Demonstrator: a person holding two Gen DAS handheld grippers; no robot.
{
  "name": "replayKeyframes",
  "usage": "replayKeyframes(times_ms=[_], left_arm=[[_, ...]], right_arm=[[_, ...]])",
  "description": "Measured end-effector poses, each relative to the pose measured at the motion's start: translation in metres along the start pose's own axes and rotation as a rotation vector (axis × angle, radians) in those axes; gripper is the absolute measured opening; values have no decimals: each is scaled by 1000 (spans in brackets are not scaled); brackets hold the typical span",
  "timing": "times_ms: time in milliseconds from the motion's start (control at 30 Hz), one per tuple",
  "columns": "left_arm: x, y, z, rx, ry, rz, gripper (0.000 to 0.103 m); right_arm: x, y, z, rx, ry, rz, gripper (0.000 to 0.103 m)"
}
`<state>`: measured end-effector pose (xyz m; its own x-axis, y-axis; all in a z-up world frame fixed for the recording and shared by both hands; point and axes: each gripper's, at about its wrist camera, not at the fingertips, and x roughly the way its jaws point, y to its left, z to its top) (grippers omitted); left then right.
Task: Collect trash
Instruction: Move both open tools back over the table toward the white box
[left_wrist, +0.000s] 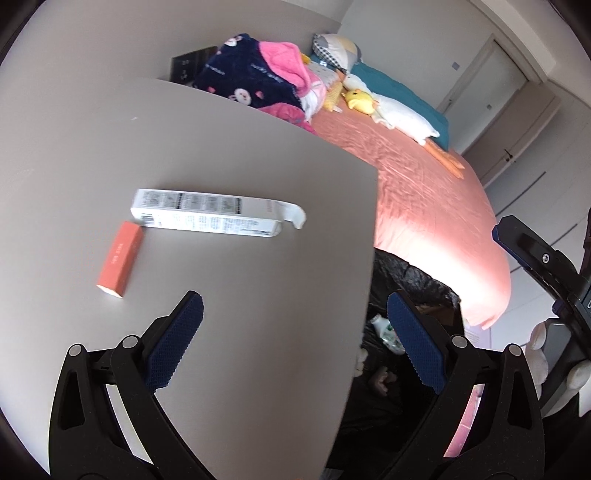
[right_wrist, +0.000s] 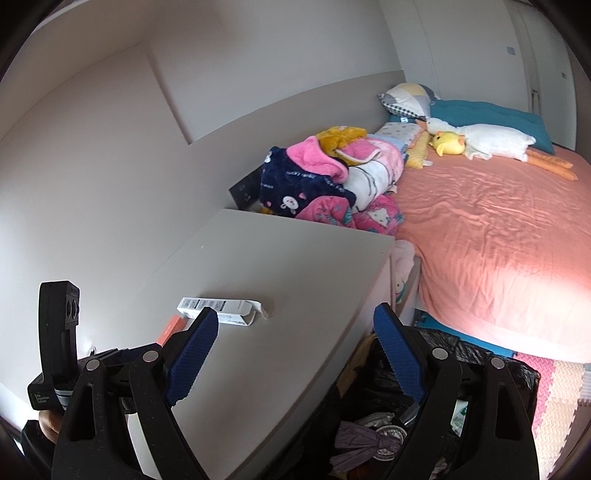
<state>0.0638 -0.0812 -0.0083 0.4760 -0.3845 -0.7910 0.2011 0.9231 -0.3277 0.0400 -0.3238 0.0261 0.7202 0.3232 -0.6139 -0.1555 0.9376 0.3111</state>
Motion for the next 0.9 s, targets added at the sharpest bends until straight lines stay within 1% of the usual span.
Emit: replayKeyframes(times_ms=[333,467,733,767,833,900], left_arm=[[-6,43,-3,-61,-27,74,96],[-7,60,-3,-89,-28,92,96],[-2,89,-2,-110,-41,148,96],[0,91,-1,-111,-42,154,95],[3,95,0,-103,-46,171,88],[8,98,2,-94,-41,183,78]], right_arm=[[31,31,1,-68,43,33,86],[43,42,2,-90,59,43,86],[69,63,2,-143,85,67,86],[71,64,1,-150,86,70,86],[78,69,2,-168,95,77,86],[86,74,2,-181,108,82,86]])
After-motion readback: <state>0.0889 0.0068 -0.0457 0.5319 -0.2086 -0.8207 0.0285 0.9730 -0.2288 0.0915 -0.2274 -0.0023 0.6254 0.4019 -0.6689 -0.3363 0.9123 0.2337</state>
